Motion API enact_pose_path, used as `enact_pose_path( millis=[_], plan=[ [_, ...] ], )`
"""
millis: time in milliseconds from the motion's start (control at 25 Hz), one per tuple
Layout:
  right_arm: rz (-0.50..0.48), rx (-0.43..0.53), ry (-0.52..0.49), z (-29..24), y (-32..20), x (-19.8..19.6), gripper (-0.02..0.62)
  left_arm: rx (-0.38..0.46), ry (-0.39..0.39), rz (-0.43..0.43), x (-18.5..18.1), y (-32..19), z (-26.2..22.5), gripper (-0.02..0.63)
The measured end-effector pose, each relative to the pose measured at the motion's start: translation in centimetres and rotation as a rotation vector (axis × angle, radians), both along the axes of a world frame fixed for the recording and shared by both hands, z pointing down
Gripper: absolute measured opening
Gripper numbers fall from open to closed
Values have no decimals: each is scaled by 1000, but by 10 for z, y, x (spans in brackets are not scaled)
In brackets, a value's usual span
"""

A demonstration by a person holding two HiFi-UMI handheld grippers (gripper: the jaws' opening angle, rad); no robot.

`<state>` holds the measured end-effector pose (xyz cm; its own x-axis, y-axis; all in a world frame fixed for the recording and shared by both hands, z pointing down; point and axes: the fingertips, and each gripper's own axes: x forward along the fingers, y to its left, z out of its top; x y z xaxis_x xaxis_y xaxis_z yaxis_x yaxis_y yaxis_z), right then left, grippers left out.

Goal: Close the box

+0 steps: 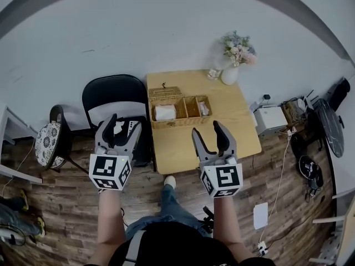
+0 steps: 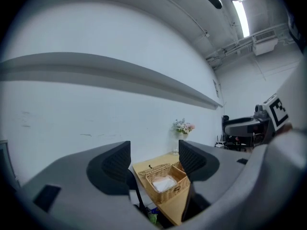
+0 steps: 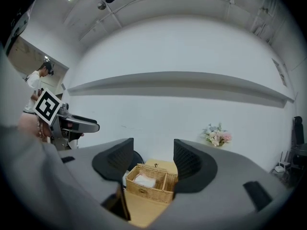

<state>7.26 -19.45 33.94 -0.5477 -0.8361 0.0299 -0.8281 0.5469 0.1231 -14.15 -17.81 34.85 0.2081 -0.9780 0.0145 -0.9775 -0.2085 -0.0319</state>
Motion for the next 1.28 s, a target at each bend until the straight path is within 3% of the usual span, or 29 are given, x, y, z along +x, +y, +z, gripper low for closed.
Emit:
enact_pose_path(
  millis=[320, 560, 880, 1280],
  plan=[
    [-19, -32, 10, -2, -120, -5, 259, -48, 37, -2, -5, -122, 2, 301],
    [-29, -78, 33, 17, -181, -6, 259, -205, 44, 18, -8, -194, 43, 301],
    [-35, -171, 41, 58, -218, -1, 259, -395, 183, 128, -8, -246, 103, 301],
    [-22, -270, 98, 103, -211, -10, 258, -648, 324, 217, -27, -283, 181, 299]
  ],
)
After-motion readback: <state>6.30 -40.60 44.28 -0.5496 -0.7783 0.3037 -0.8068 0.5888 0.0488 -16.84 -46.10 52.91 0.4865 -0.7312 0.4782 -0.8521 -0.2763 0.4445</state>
